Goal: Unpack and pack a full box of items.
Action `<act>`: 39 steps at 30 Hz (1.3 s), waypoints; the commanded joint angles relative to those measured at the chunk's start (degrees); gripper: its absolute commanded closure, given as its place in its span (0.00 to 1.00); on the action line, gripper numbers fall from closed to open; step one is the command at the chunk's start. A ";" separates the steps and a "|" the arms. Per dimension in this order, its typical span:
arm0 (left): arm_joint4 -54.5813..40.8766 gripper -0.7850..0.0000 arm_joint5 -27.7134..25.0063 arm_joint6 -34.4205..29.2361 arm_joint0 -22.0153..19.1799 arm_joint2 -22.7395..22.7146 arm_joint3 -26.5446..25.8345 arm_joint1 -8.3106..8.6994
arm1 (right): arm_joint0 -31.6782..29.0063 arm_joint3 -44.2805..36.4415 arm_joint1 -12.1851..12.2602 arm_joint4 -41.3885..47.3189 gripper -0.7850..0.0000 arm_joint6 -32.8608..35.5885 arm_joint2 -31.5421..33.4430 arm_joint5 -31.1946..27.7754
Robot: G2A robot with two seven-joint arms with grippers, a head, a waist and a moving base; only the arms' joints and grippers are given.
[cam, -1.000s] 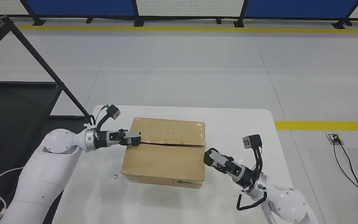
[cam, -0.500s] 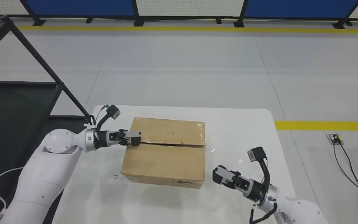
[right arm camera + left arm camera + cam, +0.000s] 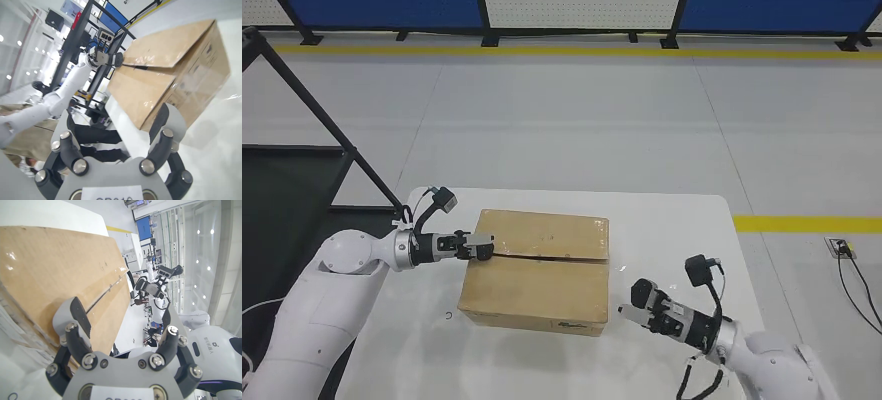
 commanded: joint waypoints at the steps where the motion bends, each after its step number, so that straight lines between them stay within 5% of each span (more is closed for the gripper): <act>1: 0.00 0.00 0.00 0.00 0.00 0.00 0.00 0.00 | -0.53 -0.27 -0.01 -12.42 0.00 -7.62 0.35 2.29; 3: 0.00 0.00 0.00 0.00 0.00 0.00 0.00 0.00 | -1.17 -0.65 -0.02 -18.48 0.00 -9.16 -0.67 5.06; 28: 0.00 0.00 0.00 0.00 0.00 0.00 0.00 0.00 | -1.15 -0.84 -0.03 -17.51 0.00 -9.42 -0.70 4.88; 35: 0.00 0.00 0.00 0.00 0.00 0.00 0.00 0.00 | -0.12 6.49 -0.44 16.76 0.00 -7.77 0.95 1.34; 39: 0.00 0.00 0.00 0.00 0.00 0.00 0.00 0.00 | 1.84 14.66 -0.63 45.98 0.00 4.07 0.19 1.81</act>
